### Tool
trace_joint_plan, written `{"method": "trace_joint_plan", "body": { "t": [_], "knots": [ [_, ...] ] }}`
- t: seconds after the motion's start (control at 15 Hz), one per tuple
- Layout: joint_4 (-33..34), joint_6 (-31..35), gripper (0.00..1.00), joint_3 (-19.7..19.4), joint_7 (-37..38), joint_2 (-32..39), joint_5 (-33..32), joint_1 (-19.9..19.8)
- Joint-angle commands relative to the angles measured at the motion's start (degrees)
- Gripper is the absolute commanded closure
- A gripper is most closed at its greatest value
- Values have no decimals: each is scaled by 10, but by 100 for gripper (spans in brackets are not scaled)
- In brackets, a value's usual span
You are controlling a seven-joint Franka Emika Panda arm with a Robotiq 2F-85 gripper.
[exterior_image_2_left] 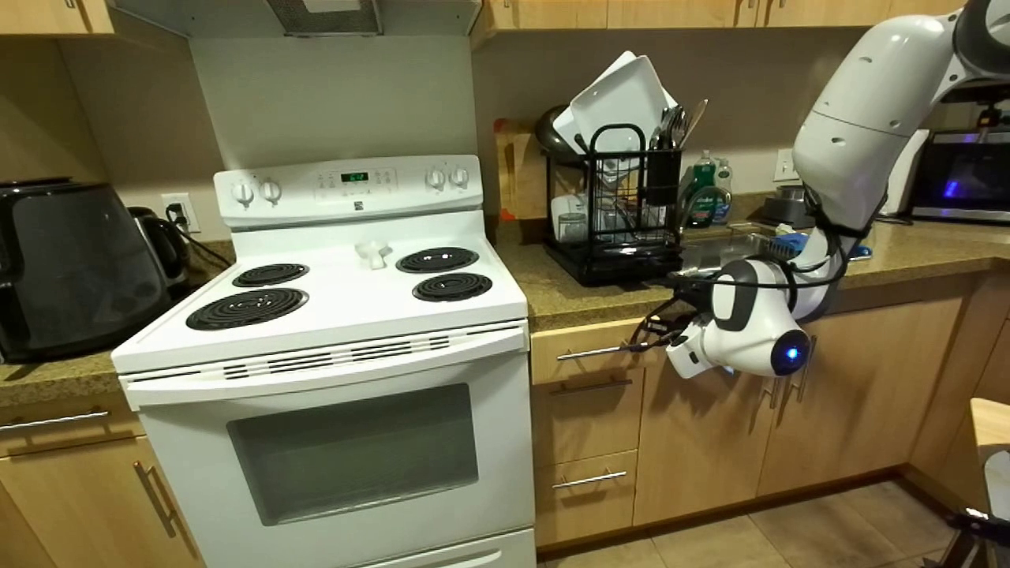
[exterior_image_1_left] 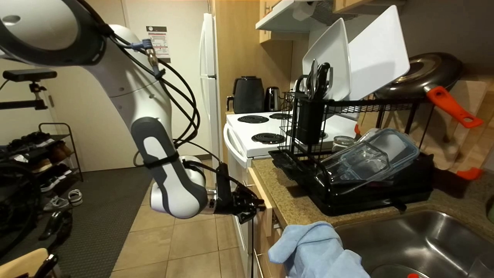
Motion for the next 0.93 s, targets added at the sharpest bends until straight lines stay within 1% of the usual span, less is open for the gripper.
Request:
{"method": "trace_joint_plan", "body": {
  "t": [0.0,0.13,0.2,0.27,0.33,0.4,0.53,0.73,0.87],
  "knots": [
    [0,0,72,2,-2,0,1,-2],
    [0,0,72,2,-2,0,1,-2],
    [5,14,47,6,7,1,-15,-4],
    [12,27,46,7,14,4,-27,-8],
    [25,40,41,-12,11,8,-8,25],
    [38,51,35,-21,7,14,-3,38],
    [65,76,23,-36,2,28,-7,49],
    [107,116,3,-73,10,48,-8,83],
    [133,139,0,-90,17,63,-8,94]
  ]
}}
